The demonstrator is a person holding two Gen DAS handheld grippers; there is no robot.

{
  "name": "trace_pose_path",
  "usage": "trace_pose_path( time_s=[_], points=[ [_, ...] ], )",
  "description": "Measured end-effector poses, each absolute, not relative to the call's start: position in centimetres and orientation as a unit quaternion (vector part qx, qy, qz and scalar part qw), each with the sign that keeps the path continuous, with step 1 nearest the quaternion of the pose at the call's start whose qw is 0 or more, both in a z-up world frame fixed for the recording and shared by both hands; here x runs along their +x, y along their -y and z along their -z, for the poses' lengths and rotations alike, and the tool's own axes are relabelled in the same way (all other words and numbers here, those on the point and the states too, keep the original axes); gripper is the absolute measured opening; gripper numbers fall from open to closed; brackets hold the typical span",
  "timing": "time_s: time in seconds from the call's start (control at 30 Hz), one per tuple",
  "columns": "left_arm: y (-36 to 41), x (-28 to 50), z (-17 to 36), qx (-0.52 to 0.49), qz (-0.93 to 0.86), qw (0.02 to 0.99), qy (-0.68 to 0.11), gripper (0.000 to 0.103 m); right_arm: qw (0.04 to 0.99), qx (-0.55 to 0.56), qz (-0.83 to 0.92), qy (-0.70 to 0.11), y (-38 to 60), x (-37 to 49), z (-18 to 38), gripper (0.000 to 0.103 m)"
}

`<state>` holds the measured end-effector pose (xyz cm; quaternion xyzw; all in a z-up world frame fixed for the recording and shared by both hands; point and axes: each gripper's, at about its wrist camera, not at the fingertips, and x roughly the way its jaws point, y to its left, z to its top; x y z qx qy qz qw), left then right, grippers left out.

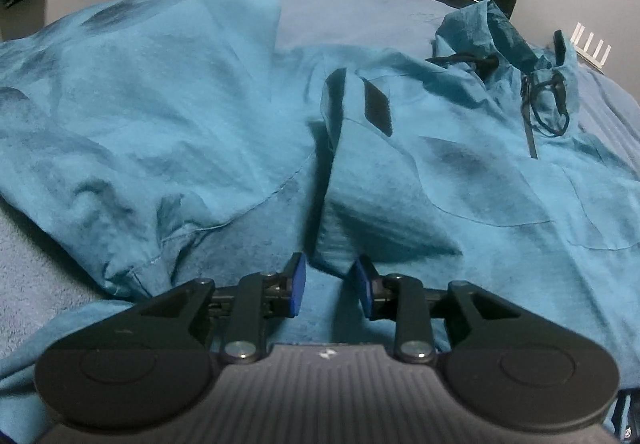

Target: Fold large clothes

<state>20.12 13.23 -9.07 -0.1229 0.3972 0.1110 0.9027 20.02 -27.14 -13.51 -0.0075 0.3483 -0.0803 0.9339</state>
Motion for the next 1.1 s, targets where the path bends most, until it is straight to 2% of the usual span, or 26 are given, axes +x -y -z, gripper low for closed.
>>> trace_pose_path(
  time_s=[0.1,0.17,0.3,0.33,0.37,0.43,0.53,0.67,0.8,1.1],
  points=[
    [-12.8,19.8,8.9,-0.11,-0.115,0.908,-0.387,0.031,0.919,-0.034,0.088,-0.383,26.5,20.8,14.9,0.102],
    [-12.5,19.3,8.2,-0.104,-0.109,0.918,-0.366,0.04,0.921,-0.038,0.091,-0.378,26.1,20.6,14.6,0.103],
    [-12.1,18.2,6.7,-0.098,-0.105,0.939,-0.312,0.05,0.924,-0.037,0.093,-0.369,26.0,20.2,14.4,0.102],
    [-11.9,17.9,6.3,-0.095,-0.104,0.944,-0.297,0.058,0.926,-0.037,0.094,-0.363,26.1,20.1,14.3,0.102],
    [-11.6,17.7,5.9,-0.087,-0.102,0.951,-0.279,0.071,0.929,-0.038,0.092,-0.357,26.0,20.0,14.0,0.102],
    [-10.7,17.5,5.4,-0.065,-0.085,0.963,-0.246,0.085,0.938,-0.038,0.078,-0.335,25.7,19.6,13.4,0.102],
    [-8.5,18.3,5.9,-0.004,-0.047,0.967,-0.251,0.086,0.949,-0.049,0.052,-0.307,24.7,19.0,12.6,0.102],
    [-6.4,20.5,8.2,0.073,-0.071,0.945,-0.312,0.086,0.945,-0.076,0.028,-0.318,23.5,19.4,13.0,0.102],
    [-7.9,21.7,10.2,0.051,-0.092,0.924,-0.368,0.088,0.932,-0.081,0.039,-0.351,23.4,20.4,14.0,0.103],
    [-8.5,20.6,10.1,0.041,-0.087,0.924,-0.369,0.093,0.931,-0.021,0.037,-0.362,25.1,21.2,14.6,0.103]
  ],
)
